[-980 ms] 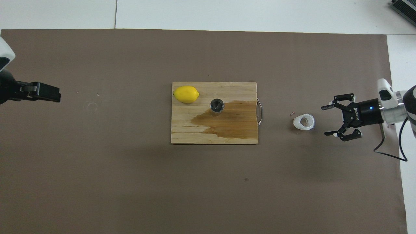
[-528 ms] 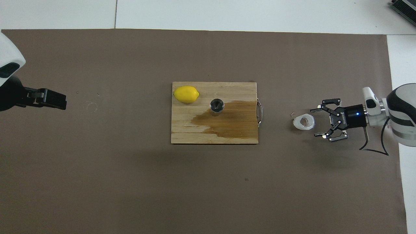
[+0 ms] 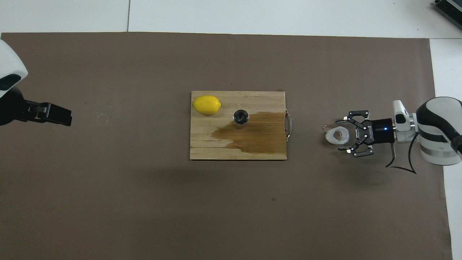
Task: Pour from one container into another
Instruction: 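Move the right gripper open toward the small white cup, then close the right gripper around the white cup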
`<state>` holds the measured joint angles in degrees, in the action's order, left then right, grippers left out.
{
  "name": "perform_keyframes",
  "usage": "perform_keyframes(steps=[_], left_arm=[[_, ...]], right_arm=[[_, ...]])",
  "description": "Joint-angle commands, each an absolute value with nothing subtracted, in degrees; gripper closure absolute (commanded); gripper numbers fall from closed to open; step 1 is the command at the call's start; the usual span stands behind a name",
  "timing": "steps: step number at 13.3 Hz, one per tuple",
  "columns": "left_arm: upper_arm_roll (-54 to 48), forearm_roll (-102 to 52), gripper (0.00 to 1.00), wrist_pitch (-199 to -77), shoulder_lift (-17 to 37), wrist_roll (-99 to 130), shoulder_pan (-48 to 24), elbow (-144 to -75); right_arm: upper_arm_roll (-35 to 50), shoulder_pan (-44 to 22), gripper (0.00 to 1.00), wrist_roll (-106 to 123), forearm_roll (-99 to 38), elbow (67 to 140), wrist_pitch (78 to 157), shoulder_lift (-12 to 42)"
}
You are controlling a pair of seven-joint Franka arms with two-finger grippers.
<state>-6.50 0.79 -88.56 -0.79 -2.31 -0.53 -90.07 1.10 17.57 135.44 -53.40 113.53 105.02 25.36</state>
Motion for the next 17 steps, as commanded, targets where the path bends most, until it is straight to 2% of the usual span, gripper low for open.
perform_keyframes(steps=[1,5,6,8,9,10,15,17], left_arm=[[-7.0,1.2,0.0,-88.2,-1.8,-3.3,0.3,-91.2],[-7.1,1.2,0.0,-88.5,-1.8,-3.4,0.7,-91.3],[-6.9,1.1,0.0,-88.6,-1.8,-3.4,0.7,-91.2],[-6.6,1.1,0.0,-88.9,-1.7,-4.6,0.8,-91.1],[-6.6,1.1,0.0,-88.7,-1.7,-5.0,0.8,-91.1],[-6.6,1.0,0.0,-88.6,-1.7,-5.0,0.8,-91.1],[-6.3,-1.3,0.0,-88.6,-1.5,-4.8,1.2,-90.6],[-6.3,-1.3,0.0,-88.4,-1.7,-4.7,1.1,-91.1]], right_arm=[[1.4,16.9,0.0,137.3,-55.7,116.2,107.5,24.6],[1.7,16.7,0.0,137.7,-55.9,116.5,108.6,24.6],[1.9,16.7,0.14,137.8,-55.9,116.5,108.7,24.6],[2.1,16.5,0.62,137.8,-55.9,116.3,108.8,24.6],[2.1,16.3,0.8,137.7,-55.9,116.1,108.7,24.6],[2.1,16.2,0.88,137.6,-55.9,115.9,108.6,24.6],[5.6,16.0,0.9,129.9,-58.6,112.9,107.9,24.6],[8.8,15.6,0.91,123.0,-58.4,112.1,109.8,22.8]])
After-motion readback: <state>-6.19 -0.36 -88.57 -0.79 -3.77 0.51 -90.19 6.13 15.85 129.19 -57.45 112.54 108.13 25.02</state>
